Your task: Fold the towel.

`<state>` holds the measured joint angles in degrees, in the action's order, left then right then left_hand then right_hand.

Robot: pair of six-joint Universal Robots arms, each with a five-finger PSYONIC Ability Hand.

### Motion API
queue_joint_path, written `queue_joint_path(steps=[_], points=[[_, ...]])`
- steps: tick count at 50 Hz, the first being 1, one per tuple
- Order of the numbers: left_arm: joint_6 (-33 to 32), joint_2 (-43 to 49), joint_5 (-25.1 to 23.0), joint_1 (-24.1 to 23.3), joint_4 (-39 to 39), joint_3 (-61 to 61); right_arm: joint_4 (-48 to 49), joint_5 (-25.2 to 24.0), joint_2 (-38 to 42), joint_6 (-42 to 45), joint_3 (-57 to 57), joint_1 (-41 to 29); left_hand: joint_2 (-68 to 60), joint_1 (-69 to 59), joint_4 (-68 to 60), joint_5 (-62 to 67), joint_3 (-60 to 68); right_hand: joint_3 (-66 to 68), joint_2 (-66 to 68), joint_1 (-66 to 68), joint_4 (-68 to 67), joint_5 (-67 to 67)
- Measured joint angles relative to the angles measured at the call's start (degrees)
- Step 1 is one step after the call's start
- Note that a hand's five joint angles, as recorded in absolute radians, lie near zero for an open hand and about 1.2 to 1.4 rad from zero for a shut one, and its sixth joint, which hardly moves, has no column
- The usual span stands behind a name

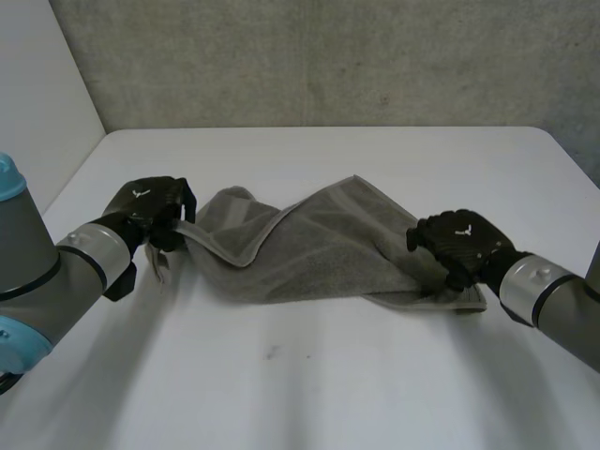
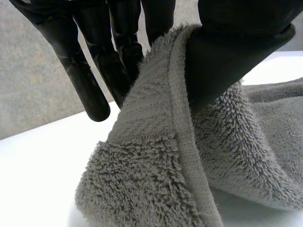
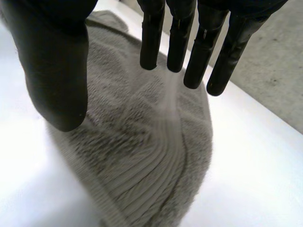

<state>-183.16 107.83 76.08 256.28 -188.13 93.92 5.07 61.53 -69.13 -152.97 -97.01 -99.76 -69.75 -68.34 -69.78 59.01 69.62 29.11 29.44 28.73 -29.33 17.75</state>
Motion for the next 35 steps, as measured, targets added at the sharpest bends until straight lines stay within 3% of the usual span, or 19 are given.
queue_joint_path(steps=[13,24,35], points=[[-7.58,-9.62,0.13,-0.09,1.06,5.79,-9.02,-0.94,5.84,-7.84,16.8,-2.24,-0.01,0.0,0.0,0.0,0.02,-5.69,-6.22,-6.37,6.75,-8.09],[-9.49,-23.57,0.0,-0.47,2.89,13.51,-23.38,-4.29,21.03,-7.99,45.4,-8.89,-0.01,0.0,0.0,0.0,0.06,-5.7,-6.22,-6.75,6.75,-8.34],[-9.44,-33.49,-0.04,-3.38,5.94,19.15,-30.17,-7.25,35.73,-8.14,68.82,-15.28,-0.03,0.0,-0.01,0.0,0.06,-5.69,-6.22,-7.2,7.89,-8.67]])
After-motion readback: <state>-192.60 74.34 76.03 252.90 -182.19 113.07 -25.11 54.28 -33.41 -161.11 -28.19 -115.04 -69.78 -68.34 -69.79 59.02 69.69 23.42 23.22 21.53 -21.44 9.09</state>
